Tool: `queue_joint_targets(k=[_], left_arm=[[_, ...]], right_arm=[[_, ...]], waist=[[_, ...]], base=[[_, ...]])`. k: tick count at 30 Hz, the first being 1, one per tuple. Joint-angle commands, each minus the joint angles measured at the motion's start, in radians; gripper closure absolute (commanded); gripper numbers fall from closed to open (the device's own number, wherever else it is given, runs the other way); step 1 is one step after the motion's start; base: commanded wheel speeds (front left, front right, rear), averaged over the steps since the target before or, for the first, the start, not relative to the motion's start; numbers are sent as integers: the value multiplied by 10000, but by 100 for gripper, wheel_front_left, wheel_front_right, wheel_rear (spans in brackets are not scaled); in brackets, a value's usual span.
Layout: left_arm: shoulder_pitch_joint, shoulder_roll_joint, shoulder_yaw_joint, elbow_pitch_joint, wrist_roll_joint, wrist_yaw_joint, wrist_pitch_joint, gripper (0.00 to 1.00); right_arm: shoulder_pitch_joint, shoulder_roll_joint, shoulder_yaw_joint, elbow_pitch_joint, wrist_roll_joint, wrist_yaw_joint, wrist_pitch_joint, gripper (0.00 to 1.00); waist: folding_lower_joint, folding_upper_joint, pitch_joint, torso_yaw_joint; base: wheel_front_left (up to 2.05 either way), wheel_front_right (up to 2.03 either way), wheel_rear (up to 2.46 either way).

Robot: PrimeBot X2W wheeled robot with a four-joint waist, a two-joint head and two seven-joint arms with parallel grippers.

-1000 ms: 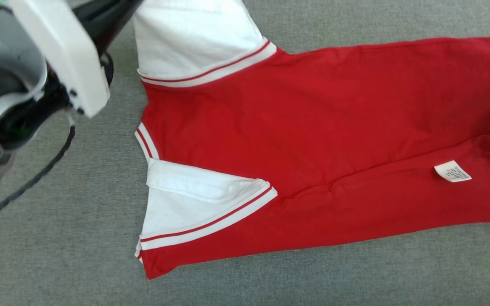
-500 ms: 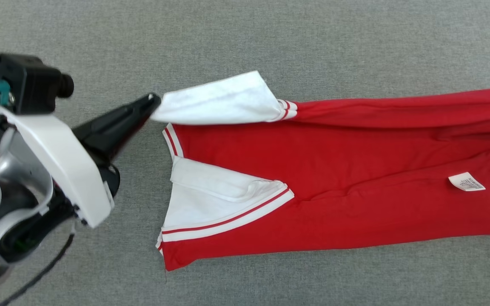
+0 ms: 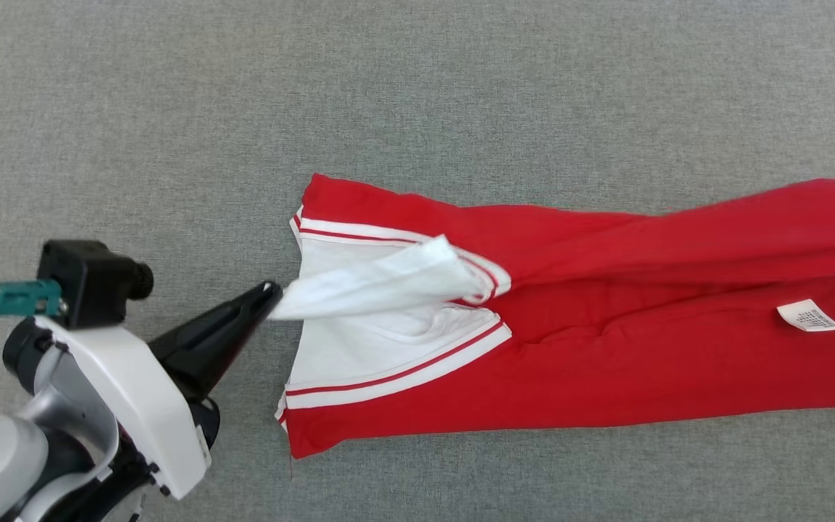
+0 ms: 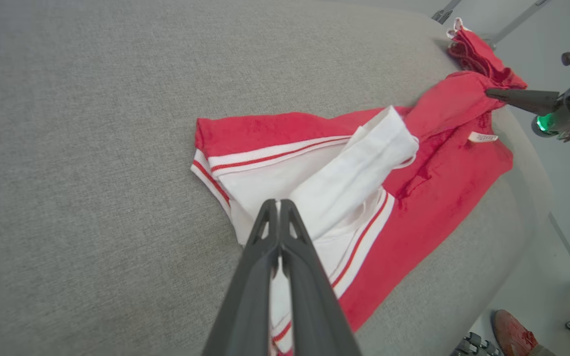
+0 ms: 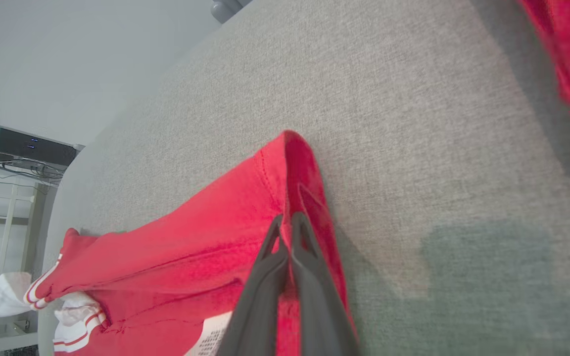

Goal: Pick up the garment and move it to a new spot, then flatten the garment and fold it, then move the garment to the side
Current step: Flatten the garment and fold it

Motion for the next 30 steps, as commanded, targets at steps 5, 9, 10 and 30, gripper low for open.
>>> queue_joint_targets(k=[5,9,10,30], left_arm=[[676,-278,-383,593,550,52,-687,100],[1078,-925,-678,1369,879,65,-1391,74],[1160,-1090,-735,1575,967,94,-1597,51],[3617,-5813,1267,4048,7059,2285,-5179,0]], right_arm=[[674,197,49,-79,-23,-3,-196,98],[821,470,140,142,-173,-3,-357,0],[837,545,93,208,-208,-3,-479,0],[3144,2471,-339,182,-2999,-5,-5523,0]], waist=[[0,-1,-49,74],[0,-1,-238,68],[0,-1,-312,64],[0,-1,-2178,585]], base=[[0,0,0],[0,0,0],[0,0,0],[0,0,0]])
